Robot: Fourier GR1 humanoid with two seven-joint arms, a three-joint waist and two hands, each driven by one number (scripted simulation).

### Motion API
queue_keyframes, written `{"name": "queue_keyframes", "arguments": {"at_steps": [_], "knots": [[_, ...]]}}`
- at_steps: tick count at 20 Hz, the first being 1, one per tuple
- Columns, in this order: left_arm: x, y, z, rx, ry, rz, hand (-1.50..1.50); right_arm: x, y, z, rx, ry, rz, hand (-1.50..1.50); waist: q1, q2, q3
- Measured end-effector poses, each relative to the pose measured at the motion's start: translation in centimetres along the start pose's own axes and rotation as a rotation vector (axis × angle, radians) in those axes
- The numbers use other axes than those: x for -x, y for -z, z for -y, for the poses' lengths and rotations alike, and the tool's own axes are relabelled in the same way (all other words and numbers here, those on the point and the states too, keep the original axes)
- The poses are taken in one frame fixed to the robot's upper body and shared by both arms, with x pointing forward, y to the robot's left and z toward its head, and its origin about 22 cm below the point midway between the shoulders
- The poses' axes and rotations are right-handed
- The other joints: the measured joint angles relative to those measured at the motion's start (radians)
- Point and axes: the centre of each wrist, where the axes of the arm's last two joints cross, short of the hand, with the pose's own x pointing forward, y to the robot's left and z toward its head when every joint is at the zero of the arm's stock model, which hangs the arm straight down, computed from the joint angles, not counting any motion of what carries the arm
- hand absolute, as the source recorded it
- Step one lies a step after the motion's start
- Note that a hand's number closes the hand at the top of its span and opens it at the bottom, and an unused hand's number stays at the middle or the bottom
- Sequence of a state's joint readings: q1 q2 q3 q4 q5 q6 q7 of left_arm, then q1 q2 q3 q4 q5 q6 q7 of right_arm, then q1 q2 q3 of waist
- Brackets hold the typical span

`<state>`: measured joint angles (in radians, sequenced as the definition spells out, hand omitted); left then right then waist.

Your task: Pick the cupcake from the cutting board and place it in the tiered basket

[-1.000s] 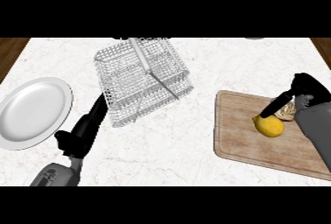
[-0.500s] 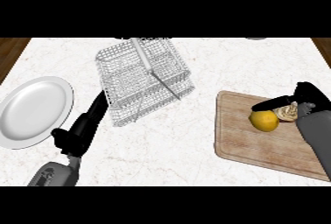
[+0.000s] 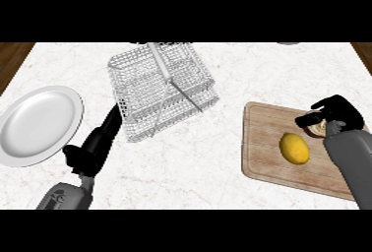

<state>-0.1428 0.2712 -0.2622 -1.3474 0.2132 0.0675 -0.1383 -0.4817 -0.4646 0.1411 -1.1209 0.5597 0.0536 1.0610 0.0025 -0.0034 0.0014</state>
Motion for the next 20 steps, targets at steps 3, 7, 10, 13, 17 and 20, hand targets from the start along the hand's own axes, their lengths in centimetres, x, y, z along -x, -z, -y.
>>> {"name": "queue_keyframes", "arguments": {"at_steps": [3, 7, 10, 13, 17, 20], "knots": [[0.3, -0.1, 0.1, 0.004, 0.002, 0.013, 0.00, 0.2, 0.2, -0.5, 0.037, 0.009, 0.014, 1.50, 0.000, -0.001, 0.000], [0.2, 0.4, -0.3, 0.007, 0.000, 0.009, 0.00, -0.3, 0.3, -0.8, 0.068, 0.017, 0.022, 1.50, 0.000, 0.000, 0.000], [0.0, 0.3, 0.0, 0.002, 0.000, -0.002, 0.00, -0.4, 0.3, -0.6, 0.088, 0.015, 0.020, 1.50, 0.000, 0.001, 0.000], [-0.3, 0.4, -0.1, 0.013, 0.000, 0.002, 0.00, -0.9, 0.1, 0.3, 0.085, -0.064, 0.198, 1.50, 0.013, 0.006, 0.001], [-0.6, 0.8, 0.7, 0.047, -0.004, 0.019, 0.00, -2.4, -1.5, 1.2, 0.067, -0.238, 0.570, 1.50, 0.050, 0.017, 0.003], [-0.8, 1.0, 0.8, 0.056, -0.004, 0.023, 0.00, -2.8, -1.6, 3.2, 0.066, -0.313, 0.812, 1.50, 0.058, 0.023, 0.004]]}}
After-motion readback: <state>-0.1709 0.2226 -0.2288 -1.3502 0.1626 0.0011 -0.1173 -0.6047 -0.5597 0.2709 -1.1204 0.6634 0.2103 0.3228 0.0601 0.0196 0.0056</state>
